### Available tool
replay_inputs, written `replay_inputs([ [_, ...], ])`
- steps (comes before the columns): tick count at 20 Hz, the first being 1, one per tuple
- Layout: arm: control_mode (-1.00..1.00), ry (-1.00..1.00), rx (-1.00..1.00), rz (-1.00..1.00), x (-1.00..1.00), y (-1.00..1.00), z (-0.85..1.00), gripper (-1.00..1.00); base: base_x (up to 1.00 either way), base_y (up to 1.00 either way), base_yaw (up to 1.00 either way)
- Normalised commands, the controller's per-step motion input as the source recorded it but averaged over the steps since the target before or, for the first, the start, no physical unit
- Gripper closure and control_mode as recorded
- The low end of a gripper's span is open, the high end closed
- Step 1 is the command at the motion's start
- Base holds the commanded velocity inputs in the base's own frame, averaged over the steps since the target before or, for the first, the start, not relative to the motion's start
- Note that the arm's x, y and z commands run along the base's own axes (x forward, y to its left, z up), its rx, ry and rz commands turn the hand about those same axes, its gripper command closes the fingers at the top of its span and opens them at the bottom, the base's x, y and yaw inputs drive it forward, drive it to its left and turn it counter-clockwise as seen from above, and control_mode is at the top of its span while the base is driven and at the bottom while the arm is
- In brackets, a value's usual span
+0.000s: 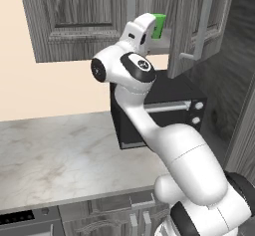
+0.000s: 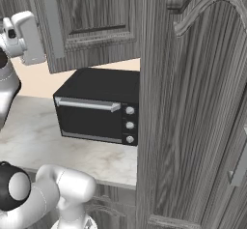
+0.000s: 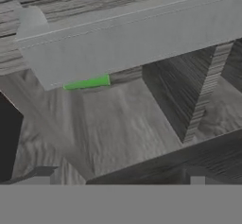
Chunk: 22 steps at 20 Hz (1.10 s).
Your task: Open the cabinet directly in front. Then move the liquor and the cup to the dining counter with the candle on it.
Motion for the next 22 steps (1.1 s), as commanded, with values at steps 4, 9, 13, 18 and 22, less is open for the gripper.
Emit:
replay_inputs([
  [4, -1.0, 0.0, 0.0, -0.07, 0.36, -0.13, -0.04, -1.0, 0.0, 0.0, 0.0],
  [9, -1.0, 0.0, 0.0, -0.06, 0.28, -0.14, 0.0, -1.0, 0.0, 0.0, 0.0],
  [13, -1.0, 0.0, 0.0, -0.08, 0.13, -0.1, -0.02, -1.0, 0.0, 0.0, 0.0],
  [18, -1.0, 0.0, 0.0, -0.11, -0.02, -0.29, 0.0, -1.0, 0.0, 0.0, 0.0],
  [22, -1.0, 0.0, 0.0, -0.16, -0.4, -0.51, 0.0, -1.0, 0.0, 0.0, 0.0],
])
